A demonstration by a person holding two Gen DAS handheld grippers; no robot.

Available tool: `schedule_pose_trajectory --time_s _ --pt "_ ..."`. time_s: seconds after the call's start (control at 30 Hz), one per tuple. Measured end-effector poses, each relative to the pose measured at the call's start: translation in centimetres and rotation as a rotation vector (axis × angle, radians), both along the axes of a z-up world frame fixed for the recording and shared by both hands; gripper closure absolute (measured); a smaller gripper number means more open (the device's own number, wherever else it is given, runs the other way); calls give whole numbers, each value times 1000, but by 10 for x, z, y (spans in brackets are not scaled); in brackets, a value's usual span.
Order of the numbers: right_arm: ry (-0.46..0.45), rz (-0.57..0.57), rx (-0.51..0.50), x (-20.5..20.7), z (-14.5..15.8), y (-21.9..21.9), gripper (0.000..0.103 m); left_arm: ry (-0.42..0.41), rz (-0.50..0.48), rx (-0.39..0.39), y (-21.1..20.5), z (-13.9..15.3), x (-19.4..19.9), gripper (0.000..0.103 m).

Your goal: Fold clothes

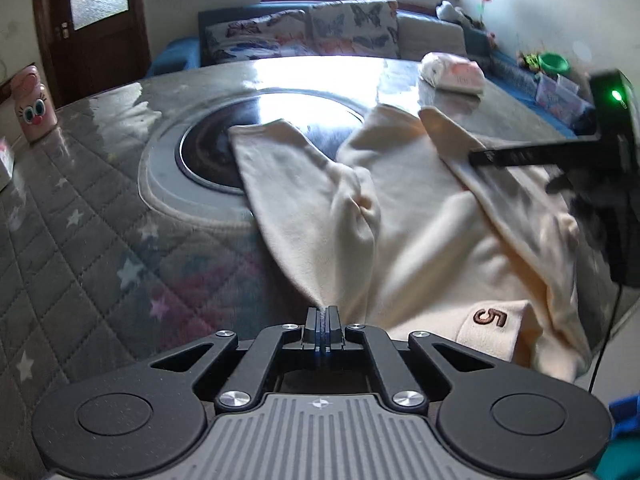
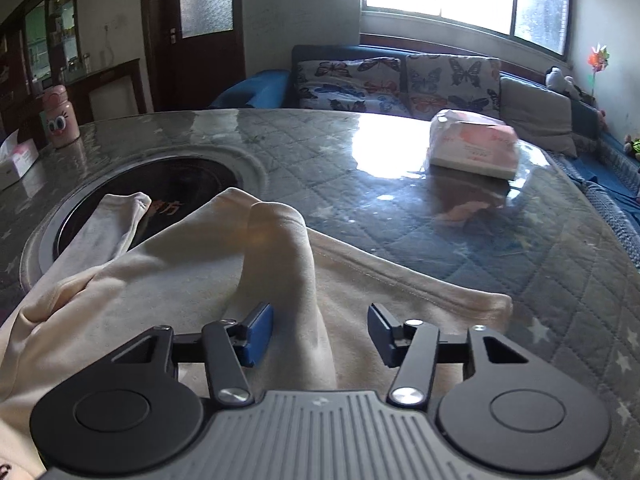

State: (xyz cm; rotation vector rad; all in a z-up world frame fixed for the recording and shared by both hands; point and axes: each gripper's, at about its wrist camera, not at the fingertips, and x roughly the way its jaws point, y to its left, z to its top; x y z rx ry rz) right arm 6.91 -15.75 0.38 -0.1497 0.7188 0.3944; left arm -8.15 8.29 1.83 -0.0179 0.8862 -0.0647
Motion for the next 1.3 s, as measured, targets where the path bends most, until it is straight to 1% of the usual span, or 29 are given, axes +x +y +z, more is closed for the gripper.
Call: schedule_pose_trajectory --time_s 0.03,0.07,0.1,0.17,0.2,0.27,0.3,0.33,0.37,0.4,0.53,0.67,0.77,0.87,0.93,1.0,1.1,1.17,1.3 --pt "0 9 -1 0 -1 3 55 -2 -6 0 0 2 0 100" --pt "-1 19 -1 -1 -2 6 58 -3 -12 0 1 3 0 96" --pt "-1 28 -2 -1 -2 7 61 -8 -19 -4 1 6 0 96" --pt "-2 46 -3 -3 -2 10 72 -17 -34 -13 3 11 1 94" --pt "-3 49 -2 -4 -2 11 75 -27 -42 -8 3 14 1 92" --pt "-8 47 -7 -5 -1 10 91 -49 -53 8 3 19 1 80" --pt "-9 38 -4 -4 1 7 93 -61 -54 18 3 22 1 75" --pt "-10 36 1 -5 2 5 95 -73 -55 28 4 25 1 64" --pt "-12 34 5 -6 3 3 96 -87 -54 38 4 28 1 59" --pt "-21 30 3 -8 5 0 98 -99 -53 46 5 30 2 59" --pt "-64 1 -6 -19 14 -14 98 -134 -36 62 8 37 13 59" --pt "-130 -90 2 -36 31 -43 98 -161 -46 64 1 39 34 59" --pt "-173 -158 8 -52 41 -65 98 -175 -74 78 -11 37 53 59" --pt "-197 -231 4 -70 47 -89 98 -171 -96 87 -21 32 75 59" --pt "-196 -278 -1 -80 47 -103 98 -166 -106 91 -27 28 90 59" --pt "-173 -348 -16 -92 43 -121 98 -161 -110 96 -32 25 105 59" --pt "-120 -418 -26 -98 34 -138 98 -155 -105 106 -37 19 127 59" --pt "-90 -466 -41 -101 27 -147 95 -152 -102 111 -39 15 141 59" --pt "-106 -504 -52 -101 29 -155 94 -159 -109 137 -42 4 161 59"
